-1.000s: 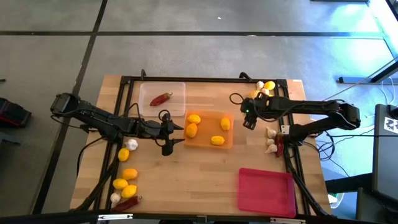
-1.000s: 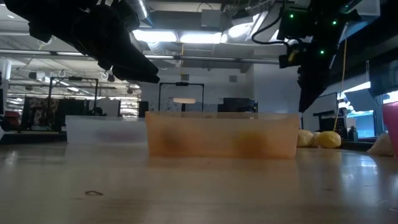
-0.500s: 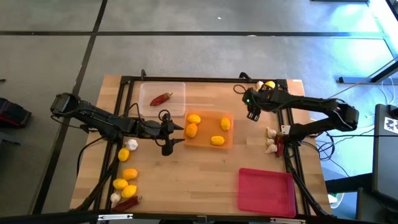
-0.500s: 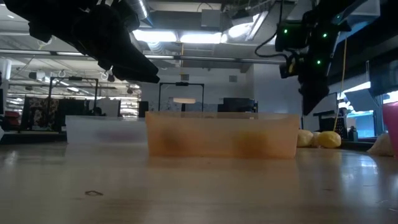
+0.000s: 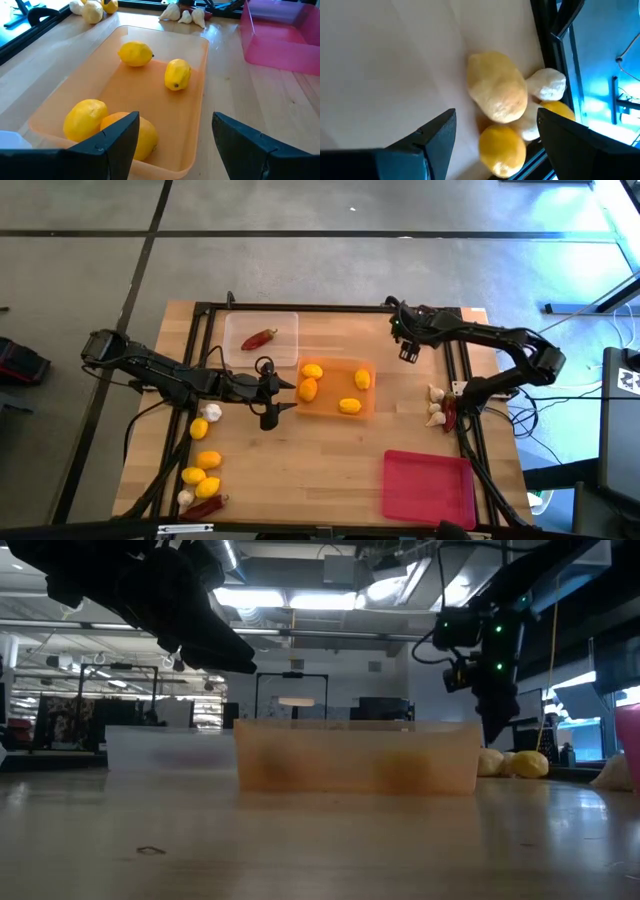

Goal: Sort produce into baskets
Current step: Put the lemon into the orange bin

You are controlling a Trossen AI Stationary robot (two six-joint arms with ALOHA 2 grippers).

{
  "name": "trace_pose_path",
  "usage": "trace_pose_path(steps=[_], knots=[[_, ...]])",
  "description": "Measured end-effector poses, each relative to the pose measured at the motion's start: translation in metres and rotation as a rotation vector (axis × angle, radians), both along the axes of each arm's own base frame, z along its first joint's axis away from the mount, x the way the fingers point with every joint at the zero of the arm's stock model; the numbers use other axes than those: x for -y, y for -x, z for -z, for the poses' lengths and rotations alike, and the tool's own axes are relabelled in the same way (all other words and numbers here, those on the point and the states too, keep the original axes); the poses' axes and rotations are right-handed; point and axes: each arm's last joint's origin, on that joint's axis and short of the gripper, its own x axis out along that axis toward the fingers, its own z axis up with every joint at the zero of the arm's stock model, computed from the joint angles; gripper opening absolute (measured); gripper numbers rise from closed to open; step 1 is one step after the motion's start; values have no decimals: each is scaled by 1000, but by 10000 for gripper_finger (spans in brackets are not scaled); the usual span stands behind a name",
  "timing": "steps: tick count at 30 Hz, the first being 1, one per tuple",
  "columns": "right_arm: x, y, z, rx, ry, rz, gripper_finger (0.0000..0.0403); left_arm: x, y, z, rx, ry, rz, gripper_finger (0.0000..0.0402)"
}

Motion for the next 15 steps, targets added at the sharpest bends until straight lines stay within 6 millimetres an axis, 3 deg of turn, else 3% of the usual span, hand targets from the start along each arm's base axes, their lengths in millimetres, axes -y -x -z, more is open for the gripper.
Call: trace_pose_path(steps=[15], knots=[[32,1,26,-66,-12,-5,269,0,0,0,0,-2,-6,246]])
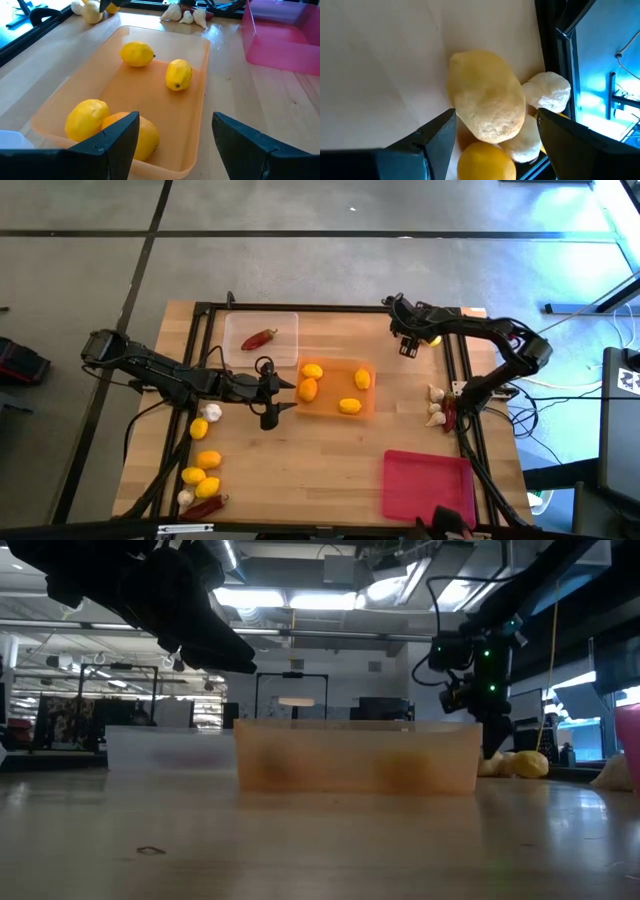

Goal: Sort produce into baskets
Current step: Put the lemon into the orange bin

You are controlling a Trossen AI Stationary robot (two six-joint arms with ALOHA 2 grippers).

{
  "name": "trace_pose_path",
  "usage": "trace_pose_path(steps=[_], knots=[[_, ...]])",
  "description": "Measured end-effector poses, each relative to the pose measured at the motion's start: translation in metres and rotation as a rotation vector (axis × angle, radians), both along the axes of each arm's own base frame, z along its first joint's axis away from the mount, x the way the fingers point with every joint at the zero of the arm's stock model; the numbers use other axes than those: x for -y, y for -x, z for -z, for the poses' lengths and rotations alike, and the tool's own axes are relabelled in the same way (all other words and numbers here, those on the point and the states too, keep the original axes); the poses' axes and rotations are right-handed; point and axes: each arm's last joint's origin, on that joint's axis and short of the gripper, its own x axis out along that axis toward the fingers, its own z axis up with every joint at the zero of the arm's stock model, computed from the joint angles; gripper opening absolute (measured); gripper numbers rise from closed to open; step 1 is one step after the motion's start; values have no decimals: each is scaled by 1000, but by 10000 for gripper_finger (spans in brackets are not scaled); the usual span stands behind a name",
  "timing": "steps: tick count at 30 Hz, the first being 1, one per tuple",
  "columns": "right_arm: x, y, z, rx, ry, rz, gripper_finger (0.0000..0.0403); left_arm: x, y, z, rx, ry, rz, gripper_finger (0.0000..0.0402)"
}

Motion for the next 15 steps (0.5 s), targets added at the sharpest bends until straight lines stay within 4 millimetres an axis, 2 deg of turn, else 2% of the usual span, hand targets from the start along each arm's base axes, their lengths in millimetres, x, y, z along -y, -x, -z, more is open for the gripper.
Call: trace_pose_path(steps=[12,15], knots=[[7,-6,17,-57,-28,-53,268,0,0,0,0,-2,-1,246],[7,-6,18,-57,-29,-54,252,0,0,0,0,-2,-1,246]])
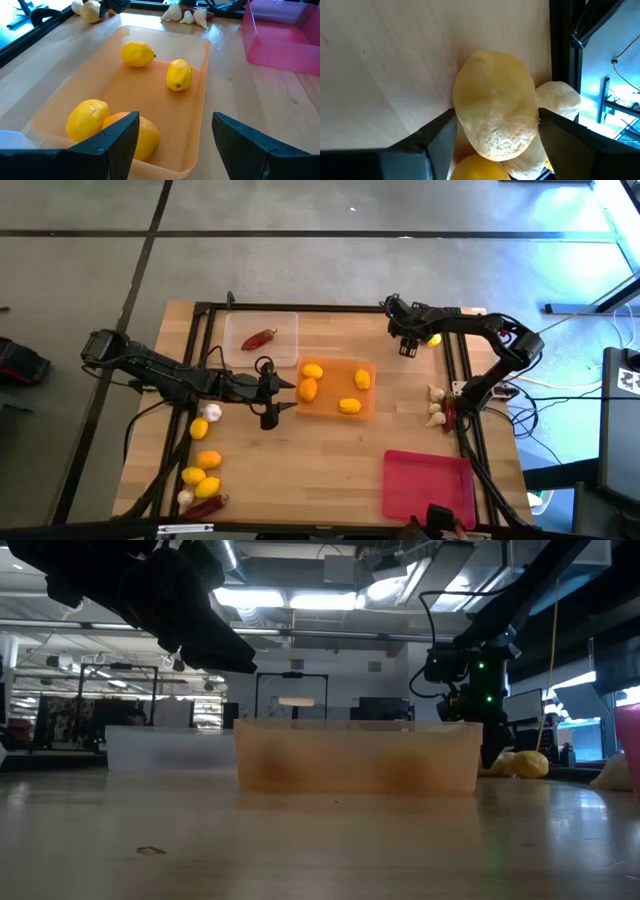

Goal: Sort produce into baskets
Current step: Put the lemon into the orange bin

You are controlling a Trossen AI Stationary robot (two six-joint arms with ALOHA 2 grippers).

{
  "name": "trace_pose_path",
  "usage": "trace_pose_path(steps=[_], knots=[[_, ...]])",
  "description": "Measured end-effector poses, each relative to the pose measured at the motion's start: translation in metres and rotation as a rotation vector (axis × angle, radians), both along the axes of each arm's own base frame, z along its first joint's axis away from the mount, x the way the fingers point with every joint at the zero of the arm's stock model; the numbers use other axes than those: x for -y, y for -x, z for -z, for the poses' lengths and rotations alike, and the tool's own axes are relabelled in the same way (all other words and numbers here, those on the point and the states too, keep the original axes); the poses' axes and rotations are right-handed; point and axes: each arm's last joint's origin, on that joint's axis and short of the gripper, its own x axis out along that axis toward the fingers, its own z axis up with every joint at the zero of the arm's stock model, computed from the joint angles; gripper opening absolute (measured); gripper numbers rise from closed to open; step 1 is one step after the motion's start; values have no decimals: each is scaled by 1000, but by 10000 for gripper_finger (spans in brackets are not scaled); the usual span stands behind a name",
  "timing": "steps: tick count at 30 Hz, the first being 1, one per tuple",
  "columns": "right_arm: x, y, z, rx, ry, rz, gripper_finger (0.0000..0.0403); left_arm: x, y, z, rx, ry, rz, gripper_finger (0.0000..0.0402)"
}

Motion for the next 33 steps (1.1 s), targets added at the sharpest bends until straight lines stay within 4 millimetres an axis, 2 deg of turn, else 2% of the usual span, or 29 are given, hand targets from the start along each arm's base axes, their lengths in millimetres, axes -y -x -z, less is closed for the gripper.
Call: trace_pose_path(steps=[6,9,15,20,28,33], knots=[[0,0,0,3,1,3,184,0,0,0,0,0,0,246],[-1,0,-1,10,0,8,163,0,0,0,0,0,0,246],[-5,2,-9,83,-11,60,159,0,0,0,0,0,0,246],[-13,4,-25,175,-20,88,159,0,0,0,1,5,-3,246],[-47,-11,-56,360,15,11,159,0,0,0,0,1,-1,246],[-71,-23,-65,442,5,-25,159,0,0,0,0,0,0,246]])
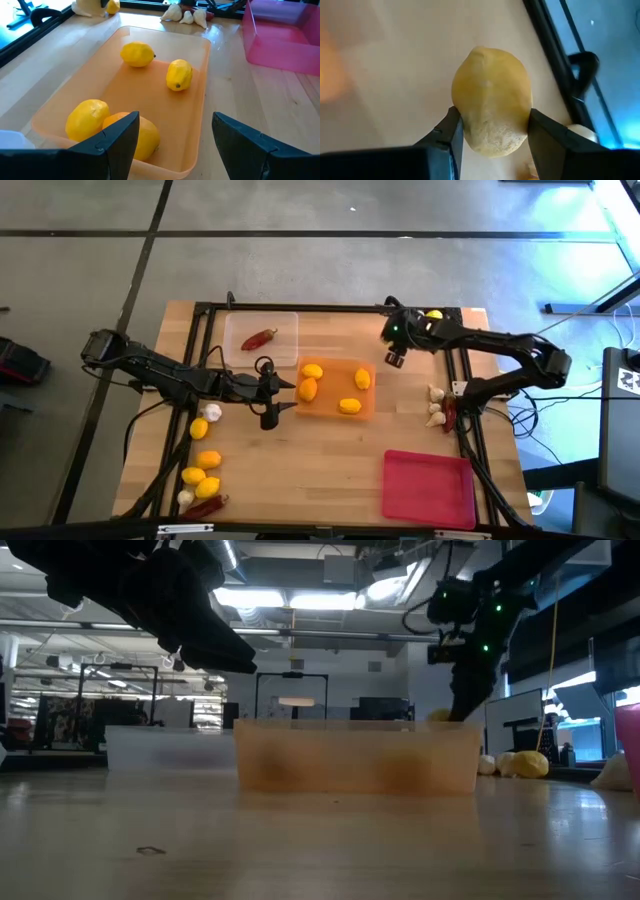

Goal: Sort produce into baskets
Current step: Put the lemon into the orange bin

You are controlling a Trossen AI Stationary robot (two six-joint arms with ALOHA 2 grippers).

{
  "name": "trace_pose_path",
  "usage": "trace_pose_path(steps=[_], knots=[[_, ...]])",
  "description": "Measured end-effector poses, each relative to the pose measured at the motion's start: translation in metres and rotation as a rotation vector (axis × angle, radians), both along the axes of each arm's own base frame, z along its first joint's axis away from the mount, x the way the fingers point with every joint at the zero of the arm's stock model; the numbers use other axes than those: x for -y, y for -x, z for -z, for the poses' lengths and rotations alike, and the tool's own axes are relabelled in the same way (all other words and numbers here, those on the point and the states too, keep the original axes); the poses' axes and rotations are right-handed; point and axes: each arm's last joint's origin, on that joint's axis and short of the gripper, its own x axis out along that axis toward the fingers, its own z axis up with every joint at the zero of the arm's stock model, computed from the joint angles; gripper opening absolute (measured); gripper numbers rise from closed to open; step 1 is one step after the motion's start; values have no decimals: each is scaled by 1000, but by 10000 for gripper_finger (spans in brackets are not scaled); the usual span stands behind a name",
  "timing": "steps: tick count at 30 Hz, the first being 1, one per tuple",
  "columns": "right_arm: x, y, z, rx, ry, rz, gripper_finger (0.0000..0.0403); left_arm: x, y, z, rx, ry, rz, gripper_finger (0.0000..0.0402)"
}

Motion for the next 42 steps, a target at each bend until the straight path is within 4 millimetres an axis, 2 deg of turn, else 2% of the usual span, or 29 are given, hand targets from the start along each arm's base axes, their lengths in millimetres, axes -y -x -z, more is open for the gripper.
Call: trace_pose_path(steps=[13,26,32,42], knots=[[-61,-36,-9,202,-24,-205,159,0,0,0,0,0,0,246],[-113,-53,-17,366,-125,-347,159,0,0,0,0,1,0,246],[-123,-57,-7,345,-187,-348,159,0,0,0,0,0,0,246],[-122,-69,28,210,-228,-293,159,0,0,-1,7,1,0,246]])
